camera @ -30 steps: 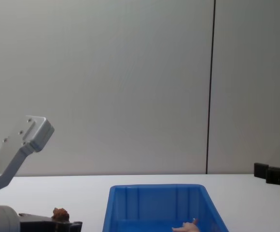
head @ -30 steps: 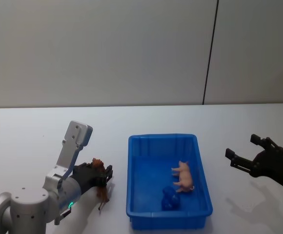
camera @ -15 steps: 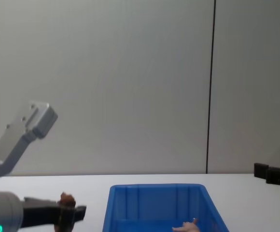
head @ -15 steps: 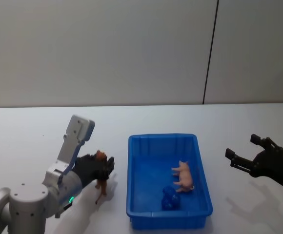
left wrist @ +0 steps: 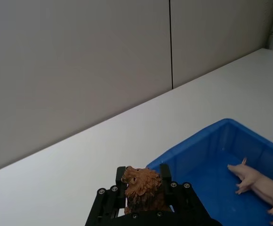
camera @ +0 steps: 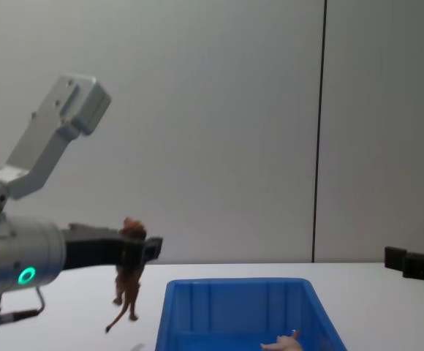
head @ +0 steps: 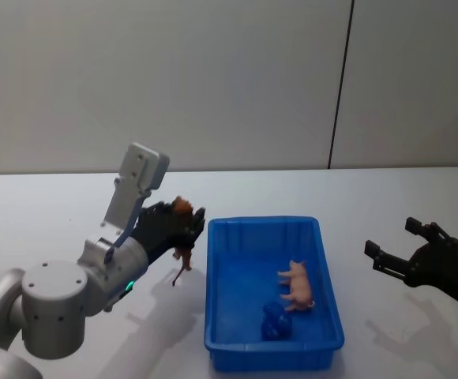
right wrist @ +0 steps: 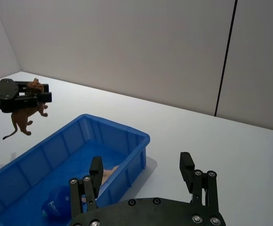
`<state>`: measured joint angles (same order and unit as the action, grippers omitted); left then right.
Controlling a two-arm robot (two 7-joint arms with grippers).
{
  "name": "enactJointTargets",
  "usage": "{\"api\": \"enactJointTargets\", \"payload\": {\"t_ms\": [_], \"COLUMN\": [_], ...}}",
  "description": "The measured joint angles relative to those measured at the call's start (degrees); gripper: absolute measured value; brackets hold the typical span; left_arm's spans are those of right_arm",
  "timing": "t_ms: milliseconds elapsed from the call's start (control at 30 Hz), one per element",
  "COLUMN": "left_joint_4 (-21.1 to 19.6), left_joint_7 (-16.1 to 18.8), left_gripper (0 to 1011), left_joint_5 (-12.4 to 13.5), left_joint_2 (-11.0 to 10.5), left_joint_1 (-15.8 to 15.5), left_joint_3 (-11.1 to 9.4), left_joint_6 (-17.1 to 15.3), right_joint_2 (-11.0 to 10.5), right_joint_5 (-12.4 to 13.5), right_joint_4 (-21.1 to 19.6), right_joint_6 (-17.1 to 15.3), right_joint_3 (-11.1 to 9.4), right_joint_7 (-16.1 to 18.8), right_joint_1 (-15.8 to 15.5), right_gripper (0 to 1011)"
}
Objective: Pick up the two dolls from the table and place them into the box.
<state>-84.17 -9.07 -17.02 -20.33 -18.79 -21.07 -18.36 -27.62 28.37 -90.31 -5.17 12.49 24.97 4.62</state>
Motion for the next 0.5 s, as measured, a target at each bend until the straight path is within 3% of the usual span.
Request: {"api": "enactJointTargets", "payload": {"t_ms": [500], "left_joint_4": [0.6], "left_joint_7": [-3.1], "left_gripper": [452], "left_joint_5": [1.6], "left_joint_2": [3.4], "left_joint_1": [-2.6], "left_joint_3": [-1.9], "left_joint_6": [2.9], "right_joint_2": [0.0], "right_joint_5": [0.0], "right_joint_4": [0.0], "right_joint_6": [0.0], "right_joint_3": [0.0], "right_joint_7": [0.0], "right_joint_1": [0.0], "right_gripper": [1001]}}
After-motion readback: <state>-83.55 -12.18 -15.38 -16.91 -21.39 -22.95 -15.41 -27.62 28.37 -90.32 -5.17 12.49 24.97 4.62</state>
